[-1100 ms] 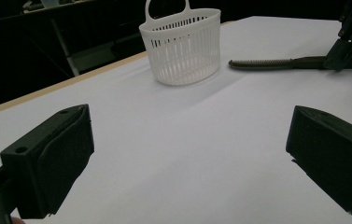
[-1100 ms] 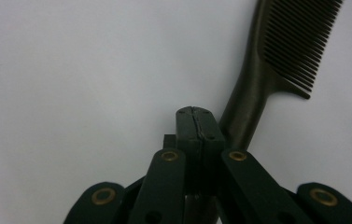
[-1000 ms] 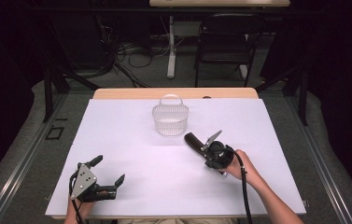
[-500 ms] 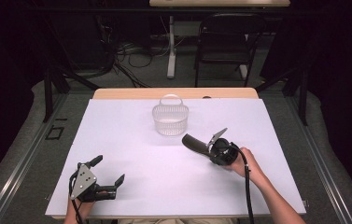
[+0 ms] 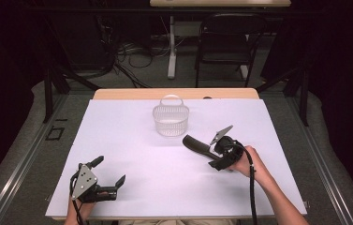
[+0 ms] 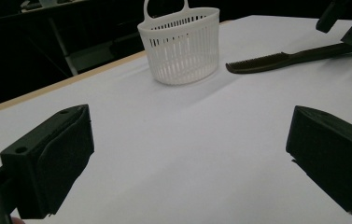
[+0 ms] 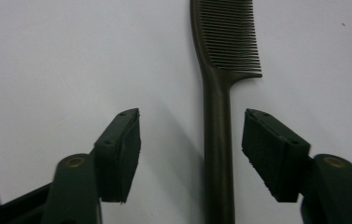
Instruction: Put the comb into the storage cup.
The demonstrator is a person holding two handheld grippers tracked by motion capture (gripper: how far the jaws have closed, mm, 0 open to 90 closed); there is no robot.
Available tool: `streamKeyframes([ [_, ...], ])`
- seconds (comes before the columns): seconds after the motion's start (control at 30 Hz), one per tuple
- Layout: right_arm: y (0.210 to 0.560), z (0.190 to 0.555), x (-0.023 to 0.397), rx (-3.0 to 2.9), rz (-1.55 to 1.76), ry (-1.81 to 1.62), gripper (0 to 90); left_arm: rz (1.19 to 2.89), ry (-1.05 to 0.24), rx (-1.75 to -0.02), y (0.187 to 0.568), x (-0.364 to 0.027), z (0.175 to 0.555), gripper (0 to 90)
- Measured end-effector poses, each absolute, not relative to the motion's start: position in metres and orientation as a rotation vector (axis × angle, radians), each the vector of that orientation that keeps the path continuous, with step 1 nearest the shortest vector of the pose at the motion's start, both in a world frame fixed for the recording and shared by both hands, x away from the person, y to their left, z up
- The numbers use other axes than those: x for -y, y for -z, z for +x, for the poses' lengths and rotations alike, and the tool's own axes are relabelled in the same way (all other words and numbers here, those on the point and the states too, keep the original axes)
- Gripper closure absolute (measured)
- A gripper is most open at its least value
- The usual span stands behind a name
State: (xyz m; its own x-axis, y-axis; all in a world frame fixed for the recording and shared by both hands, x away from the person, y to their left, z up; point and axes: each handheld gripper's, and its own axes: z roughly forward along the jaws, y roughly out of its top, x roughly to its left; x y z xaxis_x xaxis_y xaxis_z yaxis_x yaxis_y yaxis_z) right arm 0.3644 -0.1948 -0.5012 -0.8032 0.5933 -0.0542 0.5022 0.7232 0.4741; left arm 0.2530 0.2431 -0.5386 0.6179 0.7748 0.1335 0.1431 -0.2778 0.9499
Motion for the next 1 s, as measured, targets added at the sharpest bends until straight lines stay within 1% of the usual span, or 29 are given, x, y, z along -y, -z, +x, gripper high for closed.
streamKeyframes([
  [0.03, 0.5, 0.365, 0.196, -2.721, 0.885, -0.654, 28.5, 1.774, -0.739, -0.747, 0.539, -0.243, 0.253, 1.0],
  [0.2, 0.499, 0.369, 0.197, -2.703, 0.909, -0.666, 16.8, 1.773, -0.732, -0.748, 0.539, -0.243, 0.253, 1.0],
  [0.37, 0.501, 0.372, 0.195, -2.696, 0.921, -0.673, 9.5, 1.775, -0.732, -0.746, 0.539, -0.243, 0.254, 1.0],
  [0.67, 0.503, 0.379, 0.192, -2.703, 0.918, -0.664, 0.0, 1.775, -0.729, -0.749, 0.539, -0.243, 0.254, 0.9],
  [1.0, 0.509, 0.389, 0.184, -2.751, 0.902, -0.628, 0.0, 1.774, -0.725, -0.749, 0.54, -0.243, 0.255, 0.9],
])
